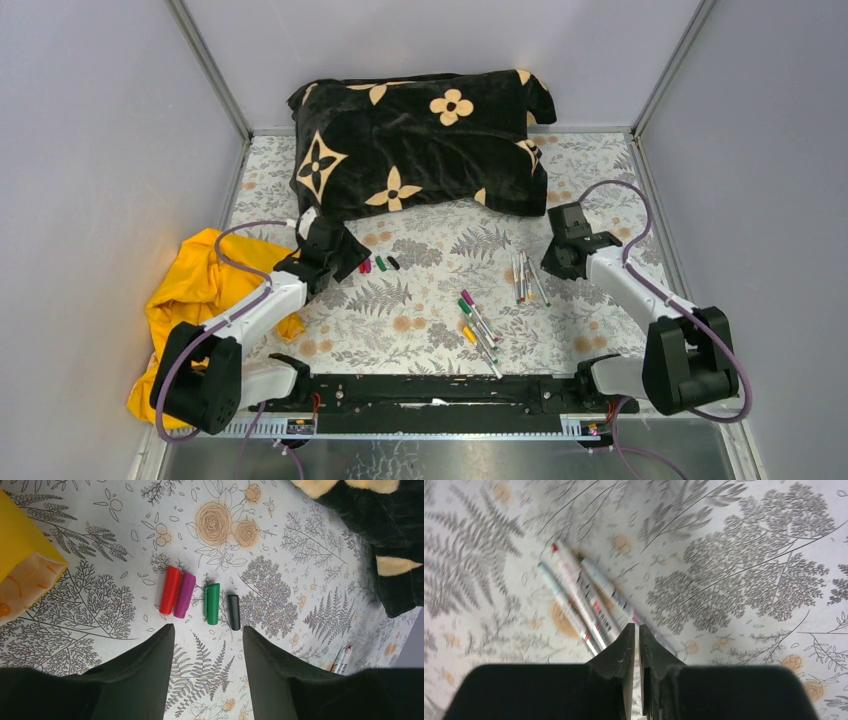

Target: Open the pen caps

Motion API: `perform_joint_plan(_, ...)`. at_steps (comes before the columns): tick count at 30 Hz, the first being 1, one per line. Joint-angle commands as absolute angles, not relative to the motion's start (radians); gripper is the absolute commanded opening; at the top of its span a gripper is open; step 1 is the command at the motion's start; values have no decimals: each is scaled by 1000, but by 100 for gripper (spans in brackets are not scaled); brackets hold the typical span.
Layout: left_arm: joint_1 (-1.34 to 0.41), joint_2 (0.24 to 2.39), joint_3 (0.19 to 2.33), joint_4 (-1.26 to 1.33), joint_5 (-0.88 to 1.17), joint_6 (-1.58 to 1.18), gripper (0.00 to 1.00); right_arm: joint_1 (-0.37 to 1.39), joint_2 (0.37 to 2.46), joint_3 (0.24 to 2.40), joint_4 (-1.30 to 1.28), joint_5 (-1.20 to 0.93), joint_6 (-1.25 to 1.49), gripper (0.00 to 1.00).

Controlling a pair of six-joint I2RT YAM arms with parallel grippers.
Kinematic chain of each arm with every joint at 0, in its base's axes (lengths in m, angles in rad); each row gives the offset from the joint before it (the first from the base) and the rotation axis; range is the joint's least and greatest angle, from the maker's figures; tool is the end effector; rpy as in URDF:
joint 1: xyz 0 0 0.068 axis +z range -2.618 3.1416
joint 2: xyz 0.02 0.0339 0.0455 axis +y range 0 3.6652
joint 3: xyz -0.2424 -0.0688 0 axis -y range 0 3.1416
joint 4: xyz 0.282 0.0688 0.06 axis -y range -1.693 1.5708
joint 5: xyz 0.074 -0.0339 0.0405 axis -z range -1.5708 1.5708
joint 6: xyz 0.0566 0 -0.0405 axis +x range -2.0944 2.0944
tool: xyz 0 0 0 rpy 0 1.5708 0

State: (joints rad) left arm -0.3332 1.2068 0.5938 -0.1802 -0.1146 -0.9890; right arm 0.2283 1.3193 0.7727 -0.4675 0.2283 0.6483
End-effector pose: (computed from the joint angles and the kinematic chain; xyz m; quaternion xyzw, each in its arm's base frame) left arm 0.2764 -0.0888 0.1341 -0.3181 0.8676 -0.1905 0.3313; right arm 0.2951 0.0554 0.1433 0.2297 0.9277 0.0167 0.2937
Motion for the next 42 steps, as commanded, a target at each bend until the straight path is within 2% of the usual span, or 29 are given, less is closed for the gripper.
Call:
perform_joint_plan(1,-336,1174,624,-158,-90,-957,60,321,1244,825,-541,249,560,17)
perform_joint_plan(8,-343,1160,614,-117,-26,-936,66,520,1233,861,-589,177,470,33)
perform_joint_plan(12,-355,1156,603,-77,15,-925,67,629,1247,858,-564,143,449,37)
perform_joint_plan(27,-374,1140,549,77,151,-902,69,832,1456,890,-501,104,412,38)
perform_joint_plan(42,-380,1123,537,91,153,-907,69,864,1525,878,-464,110,422,38)
